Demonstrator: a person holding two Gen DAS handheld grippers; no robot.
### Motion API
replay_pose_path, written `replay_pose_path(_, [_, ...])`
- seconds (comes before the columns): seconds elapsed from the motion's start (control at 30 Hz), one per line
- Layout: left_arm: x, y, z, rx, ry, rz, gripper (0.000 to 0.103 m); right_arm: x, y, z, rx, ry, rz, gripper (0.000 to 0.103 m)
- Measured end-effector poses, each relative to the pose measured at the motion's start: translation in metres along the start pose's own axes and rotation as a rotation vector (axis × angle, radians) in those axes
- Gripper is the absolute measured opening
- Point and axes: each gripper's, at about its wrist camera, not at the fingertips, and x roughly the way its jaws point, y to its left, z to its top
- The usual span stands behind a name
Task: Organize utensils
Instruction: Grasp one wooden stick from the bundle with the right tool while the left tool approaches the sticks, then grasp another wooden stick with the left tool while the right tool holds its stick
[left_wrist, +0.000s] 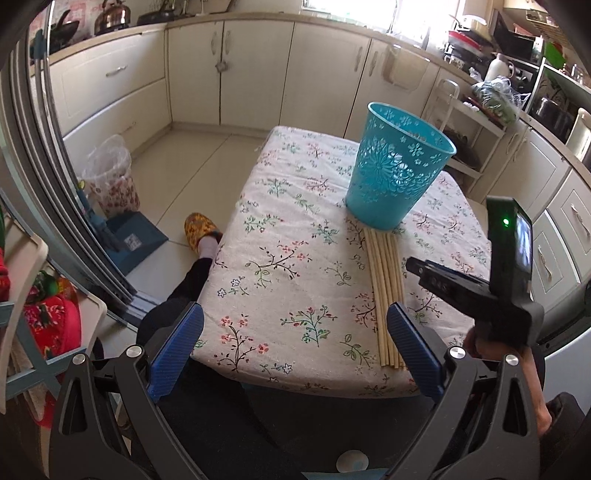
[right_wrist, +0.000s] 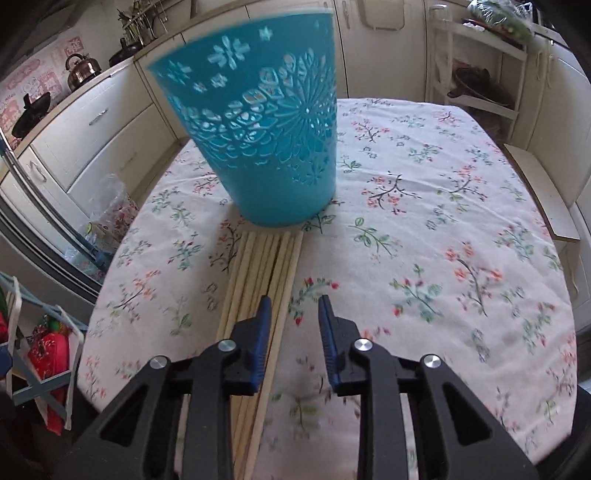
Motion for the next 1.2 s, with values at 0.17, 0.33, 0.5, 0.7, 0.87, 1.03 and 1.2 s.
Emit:
replay_pose_path(0.17, [0.019,0.001,0.003,-0.006,0.033,-0.001,0.095,0.018,-0.009,0.012,-0.058,0.016,-0.084,0.021])
replay_pose_path(0.33, [0.030,0.003,0.006,-0.010,0.048,-0.002,0.095,0.022,-0.005,0.008,-0.061,0.000,-0.063,0.020])
replay_pose_path(0.5, [0.041,-0.002,0.012,0.011,0.045,0.010,0.095,0.023,0.002,0.004,-0.165,-0.005,-0.099,0.010])
replay_pose_path(0.7, [0.082,-0.023,0.027,0.069,0.091,0.007,0.095,0.019,-0.005,0.001,-0.221,0.011,-0.057,0.008])
replay_pose_path(0.87, [0.120,-0.044,0.036,0.092,0.143,-0.014,0.095,0.013,-0.030,-0.006,-0.159,-0.006,0.022,0.007])
replay_pose_path(1.03, [0.153,-0.066,0.042,0.142,0.166,0.031,0.091,0.011,-0.038,-0.012,-0.114,-0.046,0.073,0.007])
replay_pose_path(1.2, [0.175,-0.074,0.044,0.143,0.202,0.060,0.085,0.011,-0.047,-0.012,-0.065,-0.054,0.135,0.007])
